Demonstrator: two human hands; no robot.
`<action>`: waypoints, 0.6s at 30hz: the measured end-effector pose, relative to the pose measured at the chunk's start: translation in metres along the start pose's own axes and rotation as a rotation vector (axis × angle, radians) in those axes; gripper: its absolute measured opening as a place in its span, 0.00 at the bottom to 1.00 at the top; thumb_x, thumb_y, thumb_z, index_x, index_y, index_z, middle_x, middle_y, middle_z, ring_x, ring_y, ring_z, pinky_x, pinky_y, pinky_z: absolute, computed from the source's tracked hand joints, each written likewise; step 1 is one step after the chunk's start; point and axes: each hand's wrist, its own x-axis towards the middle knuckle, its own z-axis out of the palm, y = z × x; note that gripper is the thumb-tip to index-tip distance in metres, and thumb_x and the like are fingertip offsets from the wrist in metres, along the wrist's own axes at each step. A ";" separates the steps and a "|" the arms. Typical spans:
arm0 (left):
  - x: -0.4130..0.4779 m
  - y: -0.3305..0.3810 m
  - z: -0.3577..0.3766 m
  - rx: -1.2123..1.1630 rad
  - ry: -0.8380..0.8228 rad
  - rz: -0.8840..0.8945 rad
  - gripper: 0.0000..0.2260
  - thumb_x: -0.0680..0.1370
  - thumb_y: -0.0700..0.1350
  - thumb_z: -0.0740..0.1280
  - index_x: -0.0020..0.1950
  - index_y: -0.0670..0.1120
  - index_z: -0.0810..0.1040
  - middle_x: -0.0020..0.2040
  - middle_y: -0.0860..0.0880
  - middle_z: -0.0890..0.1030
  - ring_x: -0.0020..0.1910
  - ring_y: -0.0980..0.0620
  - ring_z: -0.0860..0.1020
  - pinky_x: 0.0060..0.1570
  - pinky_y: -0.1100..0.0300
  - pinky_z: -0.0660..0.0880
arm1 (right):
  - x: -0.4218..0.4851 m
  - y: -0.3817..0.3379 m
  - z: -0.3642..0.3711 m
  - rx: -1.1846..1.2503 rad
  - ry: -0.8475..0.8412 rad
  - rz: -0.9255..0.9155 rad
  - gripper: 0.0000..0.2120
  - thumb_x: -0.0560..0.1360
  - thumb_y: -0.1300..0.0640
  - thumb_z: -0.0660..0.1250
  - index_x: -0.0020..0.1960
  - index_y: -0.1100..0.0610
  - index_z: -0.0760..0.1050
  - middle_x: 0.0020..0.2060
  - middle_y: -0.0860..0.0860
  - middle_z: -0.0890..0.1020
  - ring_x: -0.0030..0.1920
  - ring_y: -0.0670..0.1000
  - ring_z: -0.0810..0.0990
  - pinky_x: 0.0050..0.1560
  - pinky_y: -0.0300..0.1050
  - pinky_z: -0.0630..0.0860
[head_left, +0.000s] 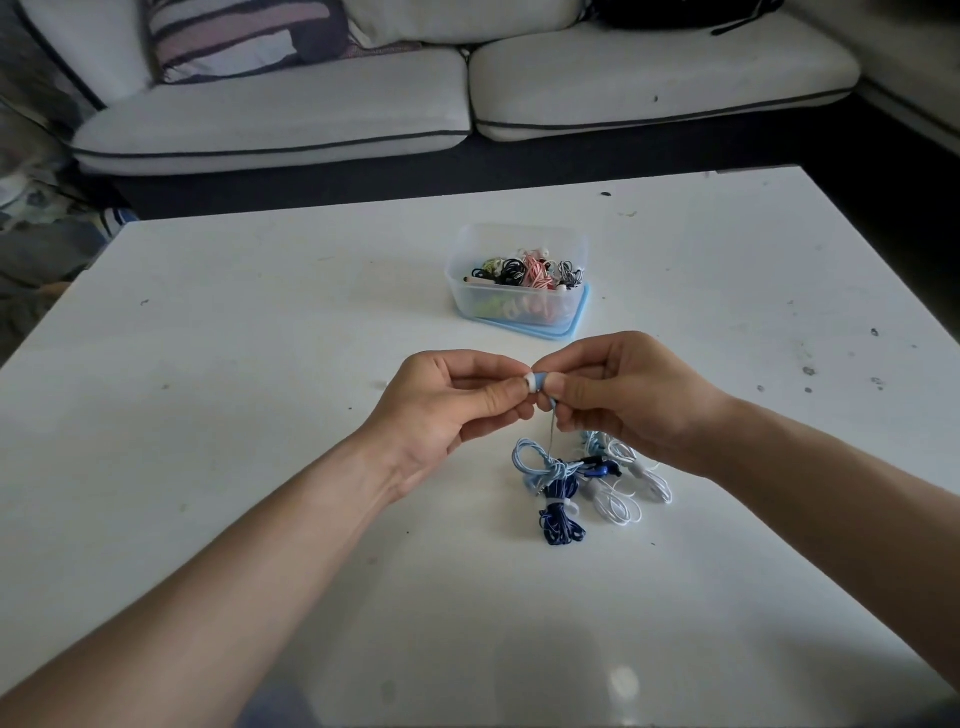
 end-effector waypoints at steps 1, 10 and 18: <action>0.000 0.000 0.000 0.002 -0.002 0.001 0.08 0.65 0.39 0.73 0.42 0.43 0.84 0.39 0.41 0.85 0.37 0.50 0.84 0.40 0.63 0.79 | 0.000 -0.001 0.000 -0.014 0.008 -0.007 0.05 0.76 0.66 0.69 0.48 0.63 0.83 0.37 0.57 0.82 0.36 0.49 0.79 0.41 0.40 0.79; 0.001 -0.002 -0.002 0.114 0.058 0.035 0.05 0.72 0.38 0.73 0.47 0.42 0.83 0.41 0.42 0.85 0.40 0.50 0.84 0.42 0.62 0.79 | 0.001 -0.002 0.003 -0.113 0.131 -0.082 0.03 0.73 0.65 0.73 0.47 0.63 0.83 0.36 0.58 0.84 0.36 0.50 0.82 0.42 0.41 0.80; 0.002 -0.005 0.000 0.137 0.074 0.067 0.11 0.68 0.41 0.75 0.49 0.40 0.83 0.42 0.40 0.85 0.40 0.49 0.84 0.43 0.62 0.78 | 0.001 0.000 0.003 -0.136 0.161 -0.081 0.06 0.73 0.64 0.74 0.49 0.64 0.83 0.36 0.58 0.85 0.36 0.50 0.82 0.41 0.40 0.80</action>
